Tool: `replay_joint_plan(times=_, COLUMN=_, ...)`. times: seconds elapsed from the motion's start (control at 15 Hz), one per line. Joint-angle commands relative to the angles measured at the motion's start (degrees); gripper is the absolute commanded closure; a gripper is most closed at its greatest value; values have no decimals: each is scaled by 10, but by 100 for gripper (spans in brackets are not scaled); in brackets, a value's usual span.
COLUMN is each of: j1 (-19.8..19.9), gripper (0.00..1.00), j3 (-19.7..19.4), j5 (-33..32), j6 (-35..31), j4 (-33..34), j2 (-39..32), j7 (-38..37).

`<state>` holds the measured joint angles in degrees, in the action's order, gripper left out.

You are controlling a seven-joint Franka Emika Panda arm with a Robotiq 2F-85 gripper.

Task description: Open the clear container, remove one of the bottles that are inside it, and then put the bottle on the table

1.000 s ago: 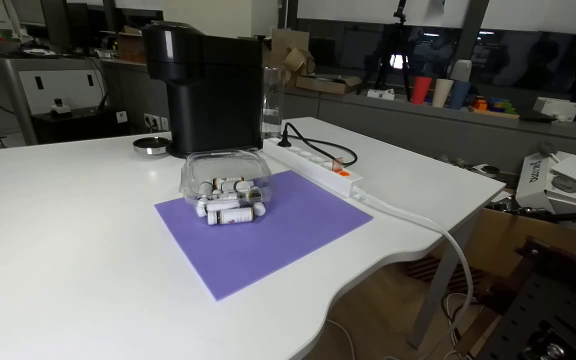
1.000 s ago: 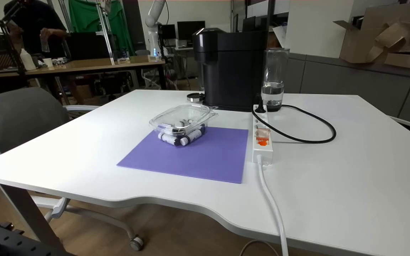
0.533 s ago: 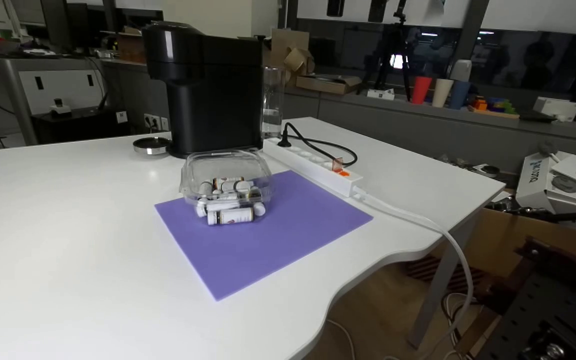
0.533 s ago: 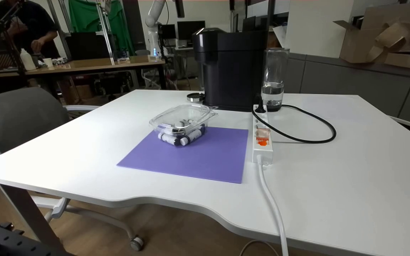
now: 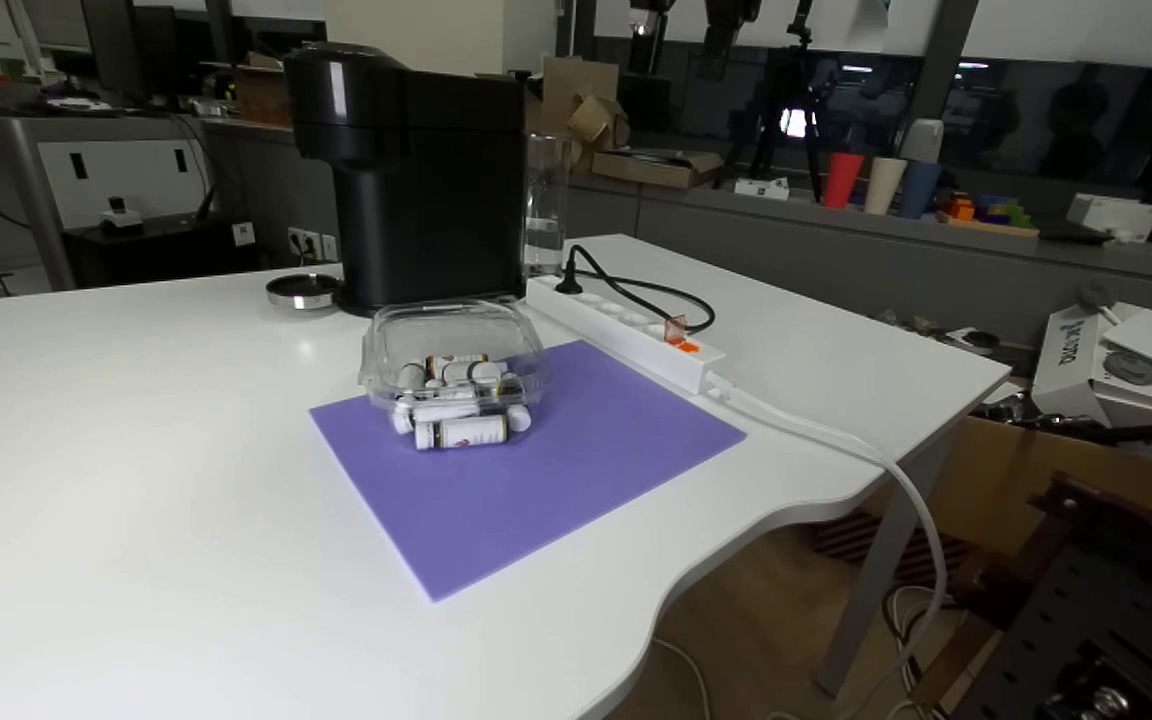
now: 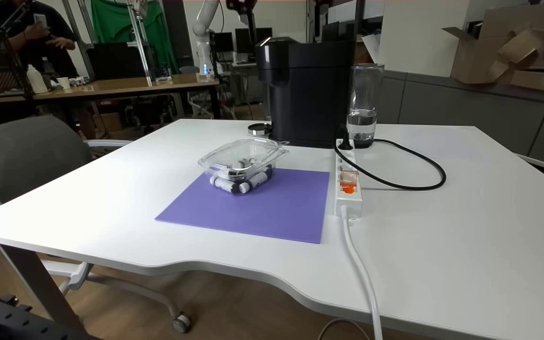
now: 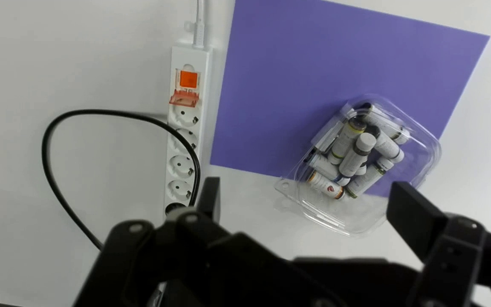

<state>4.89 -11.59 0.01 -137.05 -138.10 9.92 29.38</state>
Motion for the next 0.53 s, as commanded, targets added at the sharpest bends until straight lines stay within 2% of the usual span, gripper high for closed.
replay_joint_plan(times=0.0, j1=-15, gripper=0, j3=-17, j5=91, j6=-28, j4=57, j2=-95, j7=151)
replay_joint_plan(times=0.27, j1=15, gripper=0, j3=17, j5=214, j6=15, j4=127, j2=-182, j7=325)
replay_joint_plan(times=0.33, j1=24, gripper=0, j3=25, j5=222, j6=28, j4=146, j2=-204, j7=346)
replay_joint_plan(times=0.4, j1=32, gripper=0, j3=30, j5=218, j6=41, j4=161, j2=-218, j7=333)
replay_joint_plan(times=0.47, j1=30, gripper=0, j3=36, j5=202, j6=6, j4=110, j2=-180, j7=314)
